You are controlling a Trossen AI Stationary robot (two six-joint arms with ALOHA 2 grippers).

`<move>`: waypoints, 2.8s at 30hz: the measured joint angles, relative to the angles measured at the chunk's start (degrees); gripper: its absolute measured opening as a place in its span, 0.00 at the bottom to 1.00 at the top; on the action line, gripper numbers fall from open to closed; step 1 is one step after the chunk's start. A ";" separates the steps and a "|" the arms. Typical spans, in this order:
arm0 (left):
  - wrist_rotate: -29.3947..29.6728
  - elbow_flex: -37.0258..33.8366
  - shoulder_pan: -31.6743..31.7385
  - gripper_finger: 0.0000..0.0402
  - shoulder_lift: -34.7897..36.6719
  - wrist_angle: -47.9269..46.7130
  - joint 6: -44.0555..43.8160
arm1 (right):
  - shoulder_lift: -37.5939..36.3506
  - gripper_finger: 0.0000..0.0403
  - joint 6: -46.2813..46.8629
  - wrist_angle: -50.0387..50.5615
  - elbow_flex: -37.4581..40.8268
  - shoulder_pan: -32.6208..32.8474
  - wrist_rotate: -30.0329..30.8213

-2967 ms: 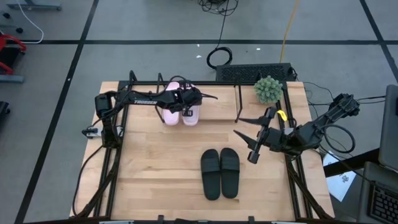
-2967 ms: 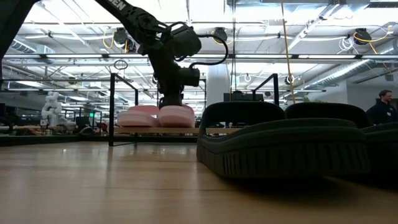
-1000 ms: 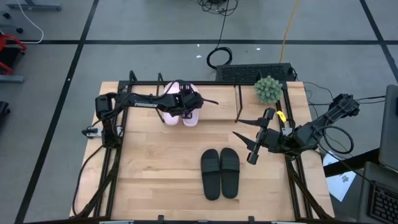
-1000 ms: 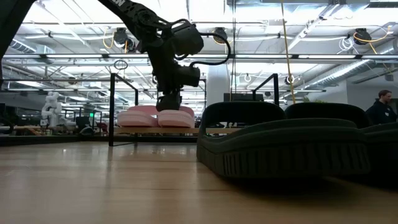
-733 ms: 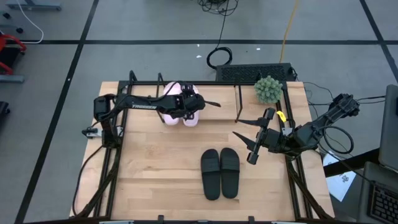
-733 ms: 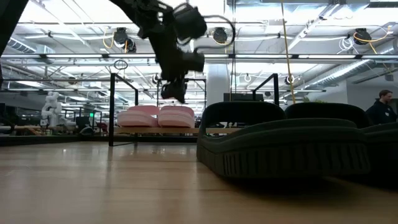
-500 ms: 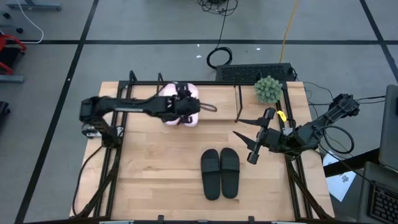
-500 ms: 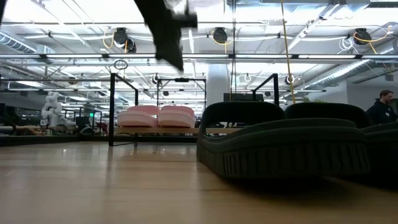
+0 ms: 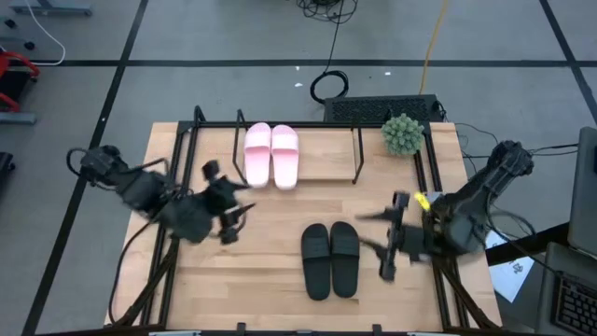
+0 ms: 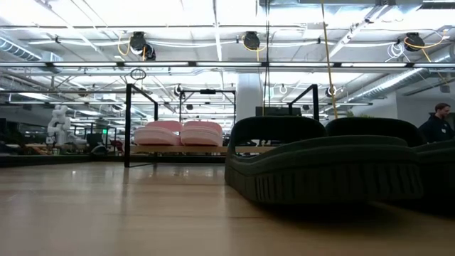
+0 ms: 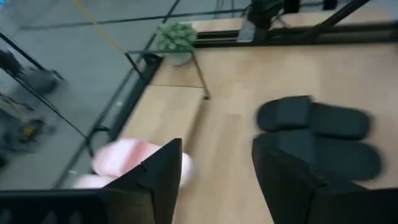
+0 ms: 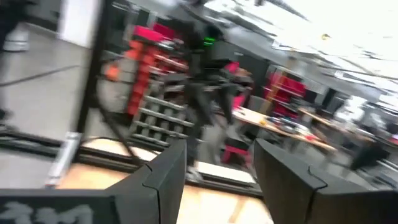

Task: Pick and place slides into the shelf
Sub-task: Put the left black slipper on the shelf

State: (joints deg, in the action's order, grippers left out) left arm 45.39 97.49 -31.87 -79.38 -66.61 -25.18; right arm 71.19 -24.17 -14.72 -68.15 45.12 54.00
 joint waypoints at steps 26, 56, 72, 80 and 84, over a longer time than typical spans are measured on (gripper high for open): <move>-5.94 -0.87 -8.82 0.36 -6.64 -9.99 -23.59 | 32.76 0.44 41.88 60.31 -28.10 -1.29 -12.51; -4.82 -0.90 -8.71 0.36 -7.66 -9.94 -21.01 | 42.00 0.44 44.47 56.78 -18.04 -17.76 -34.34; -4.79 -0.90 -8.73 0.36 -7.66 -10.36 -20.07 | 42.02 0.43 41.80 54.57 -15.88 -21.48 -25.32; -4.79 -0.90 -8.75 0.36 -7.66 -10.36 -19.96 | 42.00 0.28 42.55 53.96 -15.46 -21.94 -21.34; -4.79 -0.90 -8.75 0.36 -7.65 -10.36 -19.96 | 41.97 0.13 42.76 52.91 -13.81 -21.86 -20.94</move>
State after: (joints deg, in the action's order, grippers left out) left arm 40.60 96.60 -40.62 -87.03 -76.97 -45.15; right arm 113.15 18.59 38.19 -81.95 23.26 33.06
